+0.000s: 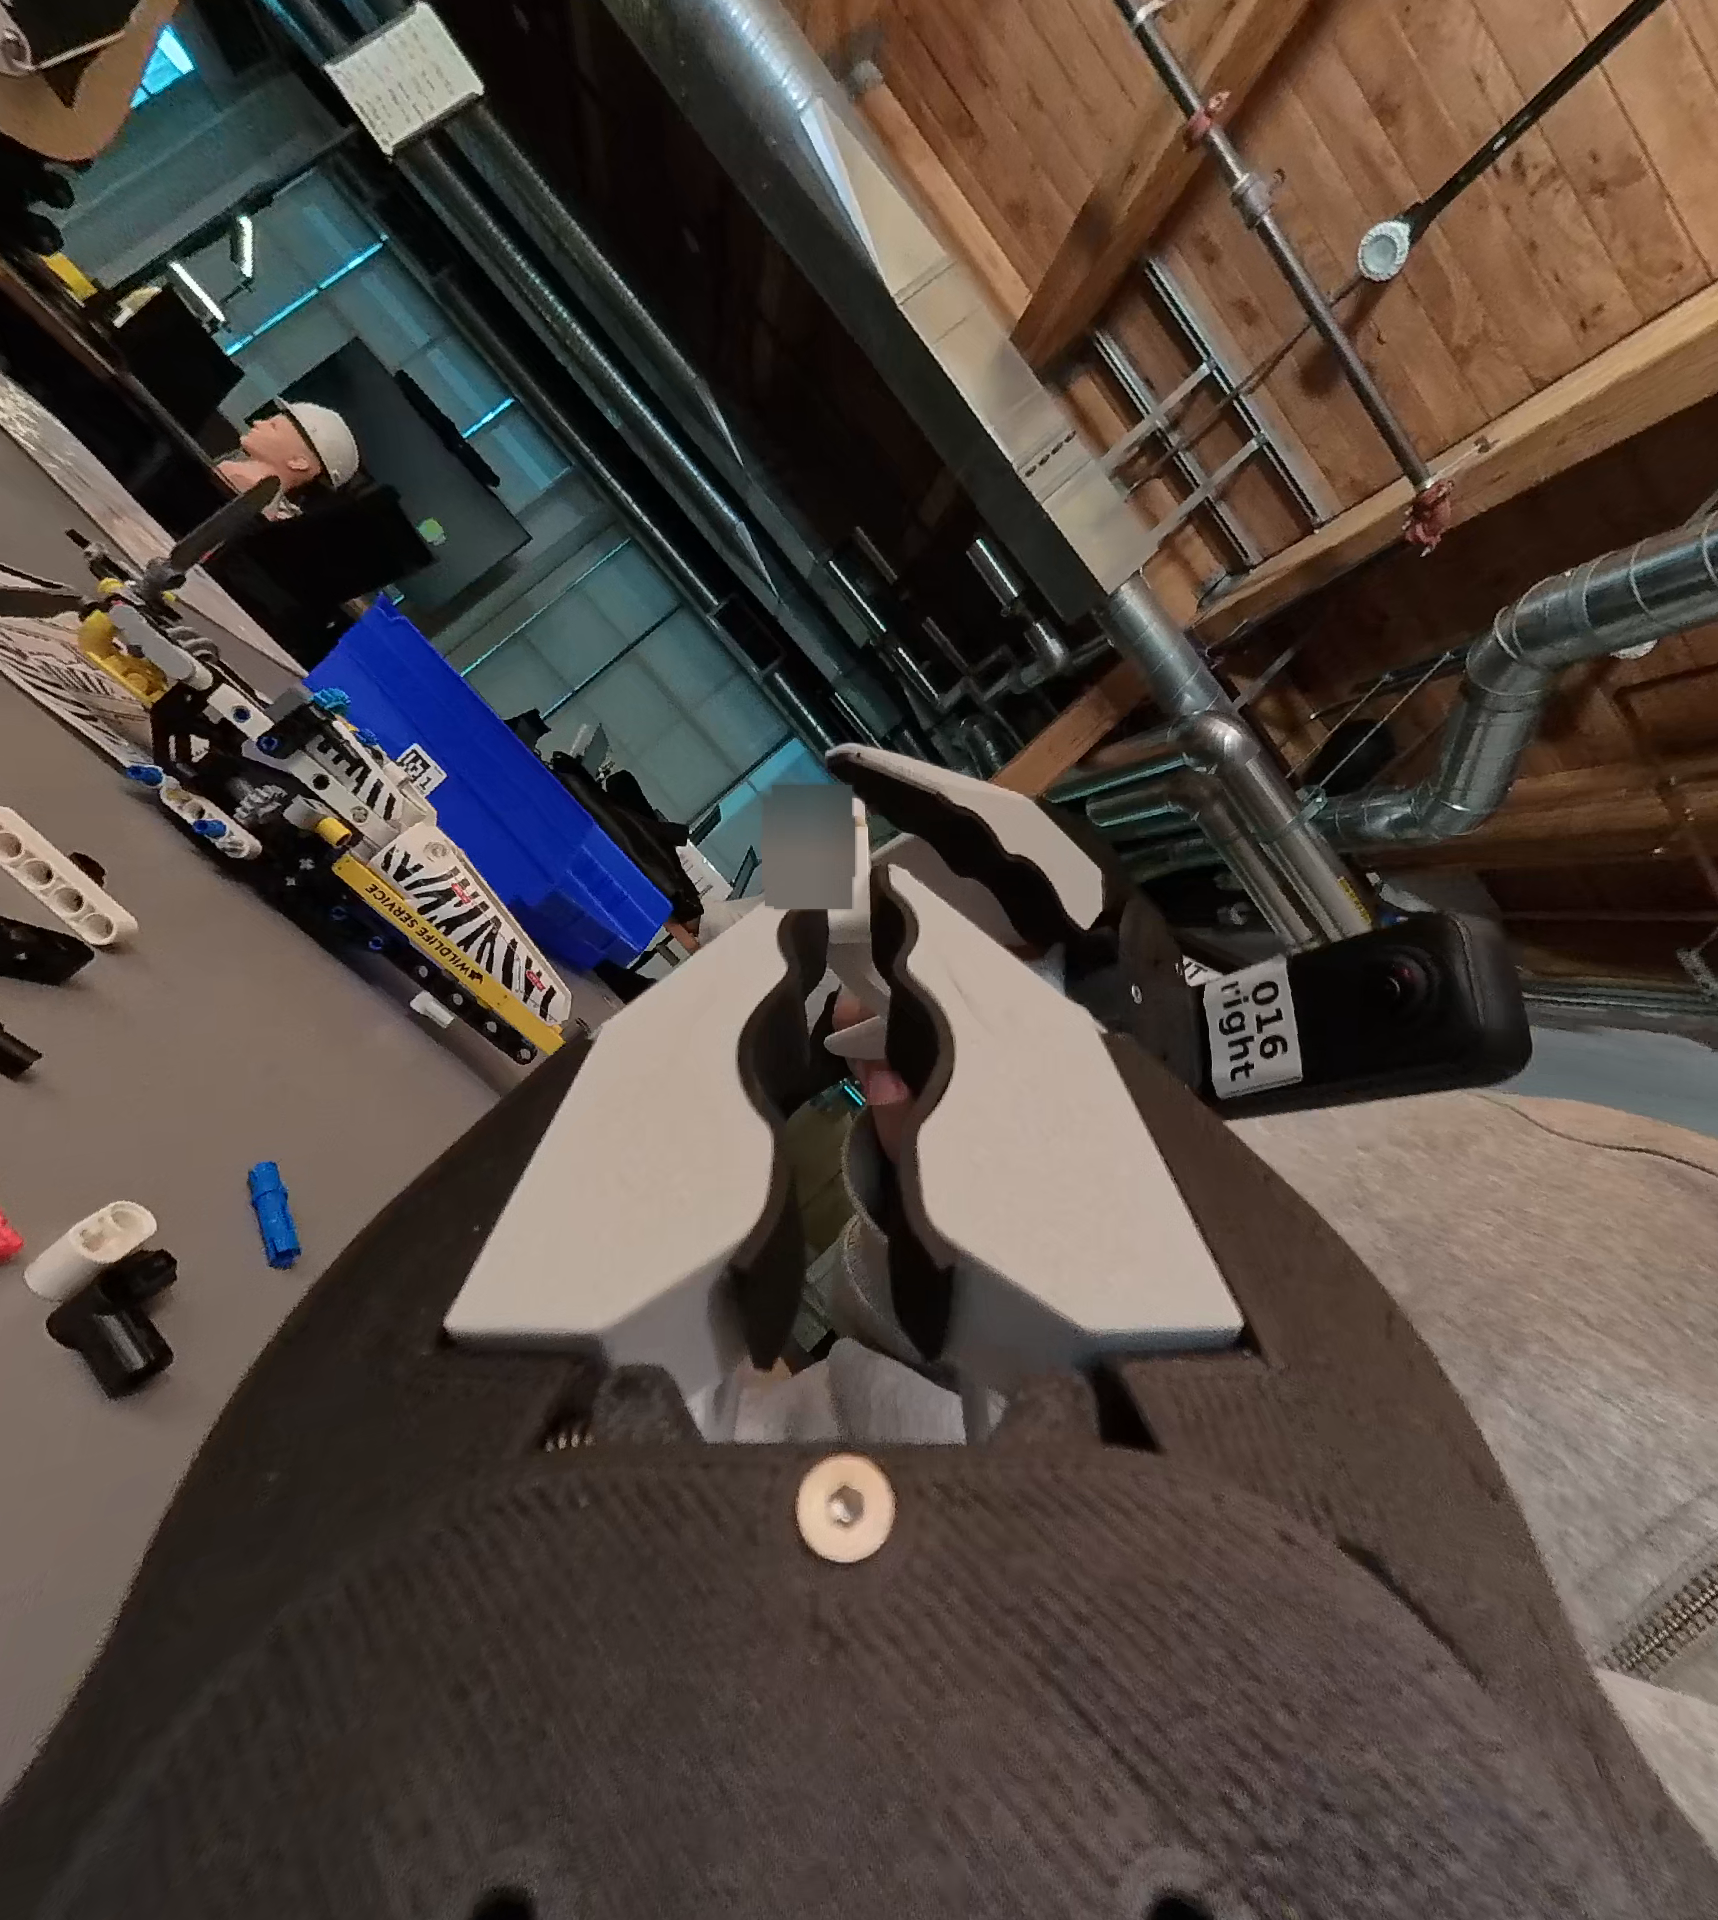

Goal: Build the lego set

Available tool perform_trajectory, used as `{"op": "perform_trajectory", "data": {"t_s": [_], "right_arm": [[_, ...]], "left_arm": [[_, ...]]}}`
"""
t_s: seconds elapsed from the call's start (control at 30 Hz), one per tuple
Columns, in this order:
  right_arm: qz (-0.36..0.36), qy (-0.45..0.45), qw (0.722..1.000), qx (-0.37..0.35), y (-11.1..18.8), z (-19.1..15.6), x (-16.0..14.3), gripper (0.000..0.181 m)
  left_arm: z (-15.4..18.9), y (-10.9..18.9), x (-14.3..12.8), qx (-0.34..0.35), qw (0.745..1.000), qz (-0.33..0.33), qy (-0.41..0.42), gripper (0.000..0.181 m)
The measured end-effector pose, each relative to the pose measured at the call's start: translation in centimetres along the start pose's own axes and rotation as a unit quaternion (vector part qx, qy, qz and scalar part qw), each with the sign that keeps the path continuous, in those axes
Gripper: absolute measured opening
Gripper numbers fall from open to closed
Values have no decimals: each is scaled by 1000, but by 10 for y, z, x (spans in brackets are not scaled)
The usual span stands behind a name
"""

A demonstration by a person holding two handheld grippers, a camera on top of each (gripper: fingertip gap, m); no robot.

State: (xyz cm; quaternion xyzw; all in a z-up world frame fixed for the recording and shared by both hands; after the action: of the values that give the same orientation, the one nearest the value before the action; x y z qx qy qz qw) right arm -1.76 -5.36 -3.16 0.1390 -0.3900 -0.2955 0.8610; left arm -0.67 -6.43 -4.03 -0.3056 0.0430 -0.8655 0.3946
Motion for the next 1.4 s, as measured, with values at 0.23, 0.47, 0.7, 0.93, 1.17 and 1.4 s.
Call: {"op": "perform_trajectory", "data": {"t_s": [0.23,0.47,0.7,0.93,1.17,1.4], "right_arm": [[-18,72,996,-42,-1,-1,2,31],[-24,79,996,-33,-4,-4,-1,22],[-22,66,997,-30,-6,-4,-3,22],[-8,41,999,-12,-2,-6,2,16],[-23,-5,1000,5,-3,-4,-6,23],[-35,-16,999,14,-2,-2,-10,5]], "left_arm": [[-2,-1,2,11,1000,12,0,7],[-4,-2,1,25,999,15,-12,7],[-7,-3,2,38,999,19,-18,7],[-8,-1,6,44,998,33,-14,7],[-8,0,8,43,998,41,-13,7],[-9,-3,3,54,998,29,-29,7]]}}
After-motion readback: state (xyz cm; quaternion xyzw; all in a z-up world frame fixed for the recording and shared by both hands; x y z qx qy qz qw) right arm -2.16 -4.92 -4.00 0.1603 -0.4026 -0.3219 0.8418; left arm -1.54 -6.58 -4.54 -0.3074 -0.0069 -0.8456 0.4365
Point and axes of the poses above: each gripper's, where its closed fingertips meet, y back along the fingers, x out of its top, z = x × y across the jaws, the point moved 1 cm from there along y, back along the fingers, and after that the axes turned 12 degrees about x, right-handed, at the moved point
